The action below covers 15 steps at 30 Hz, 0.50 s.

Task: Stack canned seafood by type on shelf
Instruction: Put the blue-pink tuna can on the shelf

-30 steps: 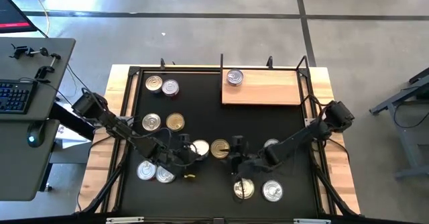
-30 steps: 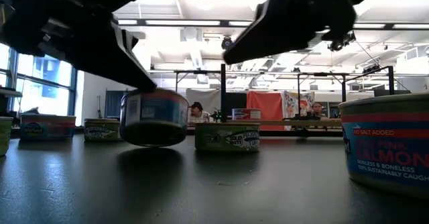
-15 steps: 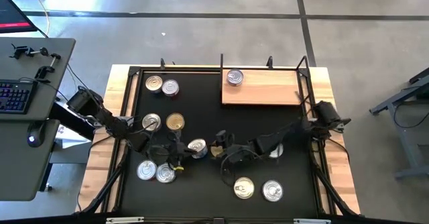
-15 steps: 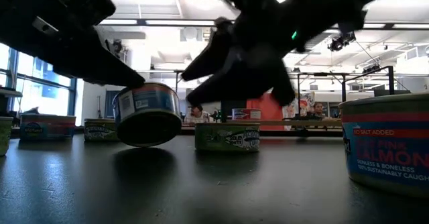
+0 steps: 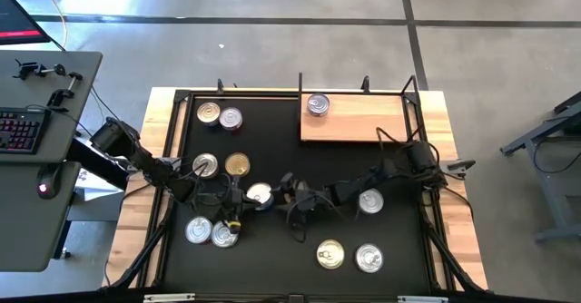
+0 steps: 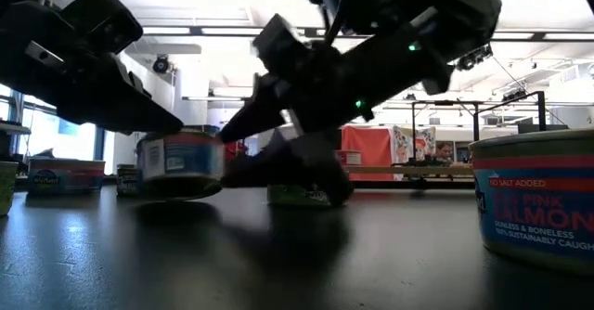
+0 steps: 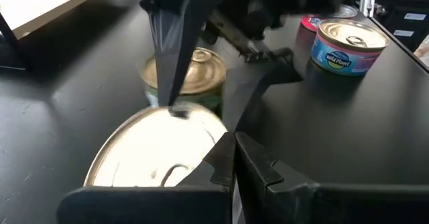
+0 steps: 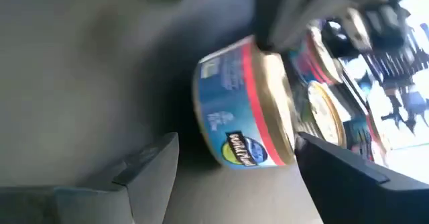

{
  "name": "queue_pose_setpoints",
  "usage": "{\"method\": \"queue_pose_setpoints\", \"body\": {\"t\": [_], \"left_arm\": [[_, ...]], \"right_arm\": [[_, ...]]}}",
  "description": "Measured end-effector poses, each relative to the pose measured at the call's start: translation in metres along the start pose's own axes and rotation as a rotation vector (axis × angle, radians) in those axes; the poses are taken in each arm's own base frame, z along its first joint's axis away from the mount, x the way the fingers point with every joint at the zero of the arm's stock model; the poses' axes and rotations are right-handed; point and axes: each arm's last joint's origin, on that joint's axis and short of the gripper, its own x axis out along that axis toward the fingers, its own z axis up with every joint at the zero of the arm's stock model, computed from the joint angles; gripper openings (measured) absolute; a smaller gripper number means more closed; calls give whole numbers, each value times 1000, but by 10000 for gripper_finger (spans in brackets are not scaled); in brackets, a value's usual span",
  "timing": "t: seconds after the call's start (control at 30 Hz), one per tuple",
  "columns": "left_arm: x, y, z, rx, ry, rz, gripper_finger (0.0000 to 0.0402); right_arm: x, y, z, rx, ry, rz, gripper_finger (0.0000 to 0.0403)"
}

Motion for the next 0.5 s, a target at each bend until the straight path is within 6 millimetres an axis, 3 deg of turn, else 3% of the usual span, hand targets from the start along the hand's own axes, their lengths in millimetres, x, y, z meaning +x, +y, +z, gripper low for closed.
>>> {"method": "queue_pose_setpoints", "body": {"t": [0.37, 0.5], "left_arm": [[0, -1, 1, -6, -9, -3, 1], [-2, -3, 6, -19, -30, -18, 1]], "right_arm": [[27, -3, 16, -137, 69, 11, 286], [27, -4, 19, -33, 156, -48, 286]]}}
